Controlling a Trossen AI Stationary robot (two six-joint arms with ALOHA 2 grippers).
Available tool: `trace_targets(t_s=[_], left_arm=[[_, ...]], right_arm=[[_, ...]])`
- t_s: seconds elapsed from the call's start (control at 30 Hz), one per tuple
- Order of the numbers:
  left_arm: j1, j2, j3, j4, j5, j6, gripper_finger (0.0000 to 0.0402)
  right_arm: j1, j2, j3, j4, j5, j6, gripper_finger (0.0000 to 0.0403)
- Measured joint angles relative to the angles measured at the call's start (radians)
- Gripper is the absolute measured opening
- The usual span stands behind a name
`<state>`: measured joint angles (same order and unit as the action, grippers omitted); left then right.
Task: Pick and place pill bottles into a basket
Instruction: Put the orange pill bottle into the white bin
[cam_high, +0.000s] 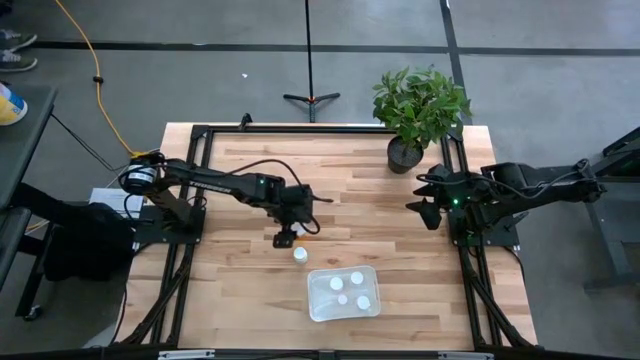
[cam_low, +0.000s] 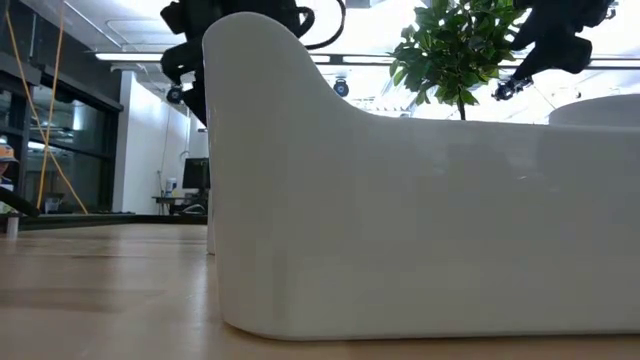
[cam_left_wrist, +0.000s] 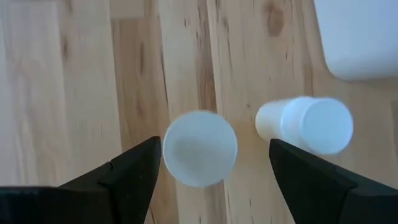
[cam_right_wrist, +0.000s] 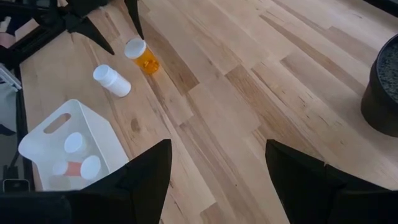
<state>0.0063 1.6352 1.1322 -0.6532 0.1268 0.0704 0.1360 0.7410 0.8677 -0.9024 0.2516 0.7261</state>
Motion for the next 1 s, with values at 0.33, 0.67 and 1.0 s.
trace_targets(t_s=[0.33,0.67,1.0], left_arm=[[-0.001,0.058,0.001,0.009,0.003,0.002,0.0333],[0.000,0.114,0.002,0.070,-0.002,0.009,0.0333],[0.000,0.156,-0.001,0.056,-0.010,0.011,0.0333]], right_arm=[[0.000,0.000,0.000,-0.003,0.000,-0.001,0.0250],[0.000,0.000,0.000,-0.007,-0.013,-0.001,0.0250],[0.000,0.000,0.000,-0.014,-0.020,-0.001,0.0250]])
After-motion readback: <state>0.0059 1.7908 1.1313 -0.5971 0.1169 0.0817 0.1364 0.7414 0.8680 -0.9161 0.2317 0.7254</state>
